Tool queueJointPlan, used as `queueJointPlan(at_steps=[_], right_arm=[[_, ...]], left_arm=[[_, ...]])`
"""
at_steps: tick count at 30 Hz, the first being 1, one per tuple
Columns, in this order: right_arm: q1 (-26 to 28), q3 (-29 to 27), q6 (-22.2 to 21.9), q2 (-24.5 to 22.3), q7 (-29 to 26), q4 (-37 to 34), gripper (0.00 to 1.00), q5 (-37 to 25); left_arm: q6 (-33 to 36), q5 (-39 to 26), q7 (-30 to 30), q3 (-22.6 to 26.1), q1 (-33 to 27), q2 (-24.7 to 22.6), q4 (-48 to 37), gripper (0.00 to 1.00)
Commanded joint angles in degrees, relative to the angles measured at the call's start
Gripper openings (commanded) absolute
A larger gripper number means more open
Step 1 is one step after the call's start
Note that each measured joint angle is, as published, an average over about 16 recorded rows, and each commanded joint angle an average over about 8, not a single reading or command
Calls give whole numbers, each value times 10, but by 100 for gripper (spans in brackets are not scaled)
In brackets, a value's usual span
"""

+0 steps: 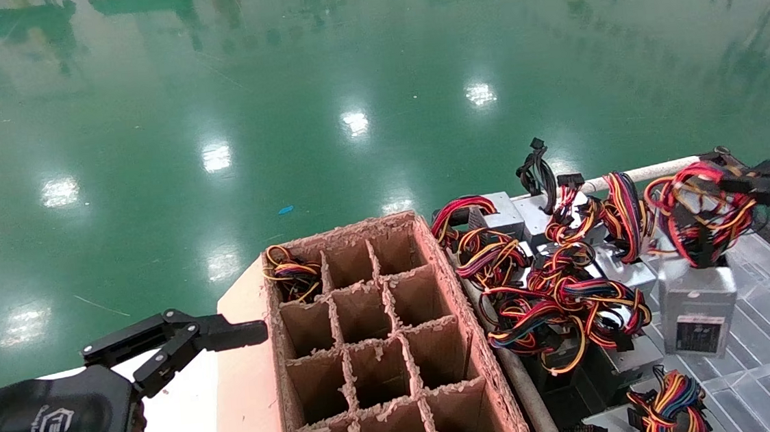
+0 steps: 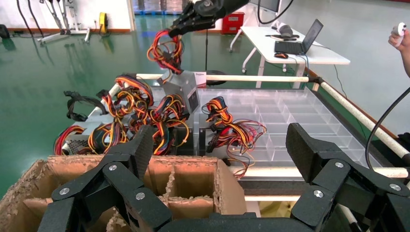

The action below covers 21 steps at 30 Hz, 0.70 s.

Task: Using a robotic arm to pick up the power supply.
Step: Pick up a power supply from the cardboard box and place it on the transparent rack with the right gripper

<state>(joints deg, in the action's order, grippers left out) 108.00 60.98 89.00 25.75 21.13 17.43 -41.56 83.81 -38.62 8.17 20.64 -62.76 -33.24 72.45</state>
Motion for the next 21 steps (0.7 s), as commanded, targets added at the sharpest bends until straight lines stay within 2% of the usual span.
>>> queueJointPlan(at_steps=[1, 9, 21], right_arm=[[-5, 3, 1, 10, 4, -13, 0, -2], [-44, 0, 9, 43, 16, -65, 0, 18], [-150, -45, 14, 51, 37, -120, 0, 109]], left_arm=[[0, 0, 0, 0, 0, 0, 0, 100], [0, 0, 0, 0, 0, 0, 0, 100], [0, 0, 0, 0, 0, 0, 0, 100]])
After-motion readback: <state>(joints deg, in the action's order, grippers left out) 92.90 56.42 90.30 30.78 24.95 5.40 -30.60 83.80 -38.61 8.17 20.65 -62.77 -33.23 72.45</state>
